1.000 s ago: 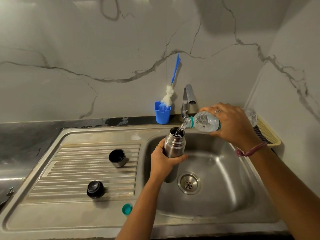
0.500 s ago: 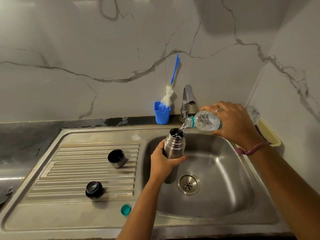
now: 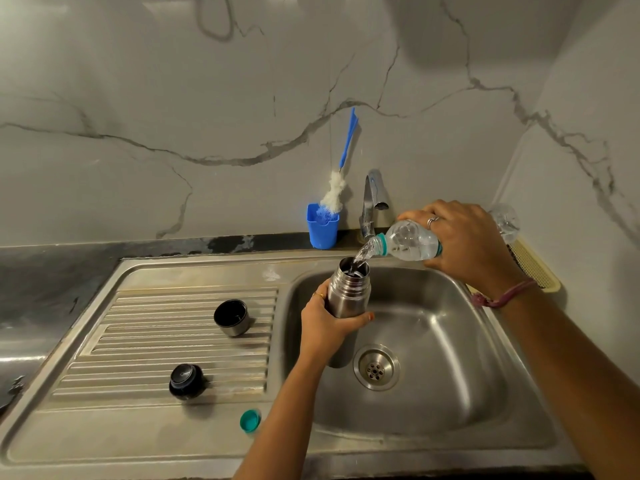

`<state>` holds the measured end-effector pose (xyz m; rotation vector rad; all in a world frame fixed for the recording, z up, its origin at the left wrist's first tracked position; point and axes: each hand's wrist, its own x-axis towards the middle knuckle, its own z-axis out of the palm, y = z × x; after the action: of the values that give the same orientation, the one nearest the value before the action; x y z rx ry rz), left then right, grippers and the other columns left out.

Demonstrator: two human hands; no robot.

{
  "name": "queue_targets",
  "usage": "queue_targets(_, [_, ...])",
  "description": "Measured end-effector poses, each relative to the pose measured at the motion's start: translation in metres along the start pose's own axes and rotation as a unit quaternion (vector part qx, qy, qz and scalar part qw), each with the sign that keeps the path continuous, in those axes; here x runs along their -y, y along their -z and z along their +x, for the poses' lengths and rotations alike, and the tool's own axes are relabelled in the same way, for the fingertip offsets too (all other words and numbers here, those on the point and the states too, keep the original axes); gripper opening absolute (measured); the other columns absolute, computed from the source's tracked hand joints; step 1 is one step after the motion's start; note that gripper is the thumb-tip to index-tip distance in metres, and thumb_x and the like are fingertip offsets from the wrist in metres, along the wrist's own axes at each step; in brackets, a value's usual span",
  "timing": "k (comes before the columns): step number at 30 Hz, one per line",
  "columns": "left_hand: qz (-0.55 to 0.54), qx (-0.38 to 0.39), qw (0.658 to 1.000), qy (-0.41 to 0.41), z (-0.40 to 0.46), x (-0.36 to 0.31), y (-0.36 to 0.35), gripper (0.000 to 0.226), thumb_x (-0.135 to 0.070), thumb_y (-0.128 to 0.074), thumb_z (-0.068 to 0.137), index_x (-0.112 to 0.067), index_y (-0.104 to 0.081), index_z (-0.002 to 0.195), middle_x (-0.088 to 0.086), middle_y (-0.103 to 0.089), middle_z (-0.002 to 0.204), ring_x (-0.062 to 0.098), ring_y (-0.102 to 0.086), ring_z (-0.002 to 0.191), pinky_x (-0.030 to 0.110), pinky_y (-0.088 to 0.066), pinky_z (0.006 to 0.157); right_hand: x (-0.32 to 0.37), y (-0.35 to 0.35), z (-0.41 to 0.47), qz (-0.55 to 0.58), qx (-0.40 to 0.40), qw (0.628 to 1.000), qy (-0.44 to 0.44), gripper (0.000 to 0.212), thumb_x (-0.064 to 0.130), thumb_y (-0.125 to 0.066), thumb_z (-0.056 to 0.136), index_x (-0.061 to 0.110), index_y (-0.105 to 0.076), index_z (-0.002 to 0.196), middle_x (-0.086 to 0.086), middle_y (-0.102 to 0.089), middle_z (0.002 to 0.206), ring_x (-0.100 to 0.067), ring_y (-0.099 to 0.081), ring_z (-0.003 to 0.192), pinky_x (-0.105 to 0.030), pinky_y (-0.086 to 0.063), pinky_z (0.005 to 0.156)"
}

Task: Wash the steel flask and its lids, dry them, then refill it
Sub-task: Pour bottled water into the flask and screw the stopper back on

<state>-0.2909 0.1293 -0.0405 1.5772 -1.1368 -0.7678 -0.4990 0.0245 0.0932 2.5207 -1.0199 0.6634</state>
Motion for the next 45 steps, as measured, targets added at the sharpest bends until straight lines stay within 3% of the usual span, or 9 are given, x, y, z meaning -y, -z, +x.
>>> queue_targets(12, [-0.011, 0.0, 1.0, 0.002, -0.0029, -0.0011, -0.0001, 0.077, -0.026, -0.094, 0.059, -0.027, -0.057, 0.127, -0.013, -0.067, 0.112, 0.006, -0.063, 0.102, 0.03, -0.055, 0.092, -0.0075, -0.0061, 0.0009, -0.031, -0.001, 1.0, 0.004, 0.077, 0.041, -0.09, 0.053, 0.026, -0.06, 0.123, -0.002, -0.063, 0.097, -0.023, -0.06, 0.085, -0.035, -0.046, 0.075])
queue_targets(24, [-0.014, -0.004, 1.0, 0.001, -0.0065, -0.0008, -0.0003, 0.075, -0.024, -0.094, 0.059, -0.03, -0.057, 0.125, -0.015, -0.066, 0.11, 0.005, -0.063, 0.101, 0.023, -0.053, 0.087, -0.0077, -0.0022, 0.0019, -0.041, -0.02, 0.999, 0.019, 0.074, 0.034, -0.092, 0.052, 0.022, -0.063, 0.119, -0.006, -0.065, 0.095, -0.026, -0.062, 0.083, -0.038, -0.048, 0.074])
queue_targets(45, [-0.021, 0.0, 1.0, 0.006, -0.0088, -0.0004, 0.0024, 0.074, -0.022, -0.094, 0.059, -0.029, -0.057, 0.123, -0.013, -0.067, 0.11, 0.006, -0.063, 0.101, 0.024, -0.054, 0.088, -0.0043, 0.0037, 0.0032, -0.065, -0.025, 0.997, 0.036, 0.071, 0.032, -0.091, 0.054, 0.025, -0.062, 0.118, -0.002, -0.062, 0.096, -0.024, -0.06, 0.086, -0.038, -0.046, 0.078])
